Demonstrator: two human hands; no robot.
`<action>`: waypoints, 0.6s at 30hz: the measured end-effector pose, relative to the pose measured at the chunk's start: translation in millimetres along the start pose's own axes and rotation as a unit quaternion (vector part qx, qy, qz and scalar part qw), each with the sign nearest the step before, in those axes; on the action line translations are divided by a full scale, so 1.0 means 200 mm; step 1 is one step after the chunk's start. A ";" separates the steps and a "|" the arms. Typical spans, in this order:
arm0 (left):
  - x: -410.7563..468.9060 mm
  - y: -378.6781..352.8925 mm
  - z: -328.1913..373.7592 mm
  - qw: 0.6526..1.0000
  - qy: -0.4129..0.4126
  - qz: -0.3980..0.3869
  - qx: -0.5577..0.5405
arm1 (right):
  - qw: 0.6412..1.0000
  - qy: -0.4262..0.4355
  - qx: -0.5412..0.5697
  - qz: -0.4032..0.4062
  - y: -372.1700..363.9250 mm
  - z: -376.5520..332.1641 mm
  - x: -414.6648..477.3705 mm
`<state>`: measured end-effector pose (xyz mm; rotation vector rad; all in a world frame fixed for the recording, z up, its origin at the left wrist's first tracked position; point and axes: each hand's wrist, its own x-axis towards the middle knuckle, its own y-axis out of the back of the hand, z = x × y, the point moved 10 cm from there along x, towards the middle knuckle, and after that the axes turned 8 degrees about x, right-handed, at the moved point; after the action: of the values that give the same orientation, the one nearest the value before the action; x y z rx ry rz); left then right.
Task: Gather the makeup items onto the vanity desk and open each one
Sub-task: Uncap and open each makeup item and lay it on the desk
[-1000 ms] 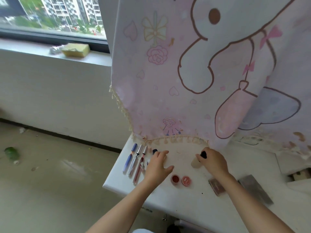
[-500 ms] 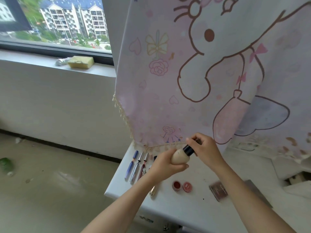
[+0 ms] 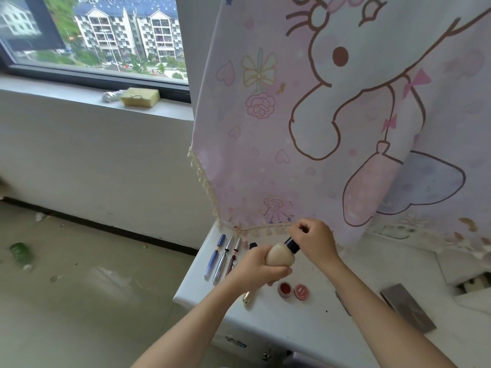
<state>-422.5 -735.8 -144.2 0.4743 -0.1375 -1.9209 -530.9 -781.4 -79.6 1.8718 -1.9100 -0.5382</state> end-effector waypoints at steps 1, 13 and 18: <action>-0.01 0.01 0.01 1.000 -0.004 -0.002 0.009 | 1.000 -0.002 0.021 0.004 0.00 0.00 0.00; -0.10 0.11 0.16 0.997 -0.037 0.022 0.057 | 0.995 -0.006 0.102 0.008 0.04 -0.10 0.00; -0.28 0.31 -0.15 0.997 0.050 0.064 0.005 | 0.937 -0.095 0.136 0.308 0.94 0.10 0.07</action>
<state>-338.6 -705.6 -138.0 0.5546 -0.1106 -1.7691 -699.2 -791.6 5.4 1.2673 -2.6517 -0.2607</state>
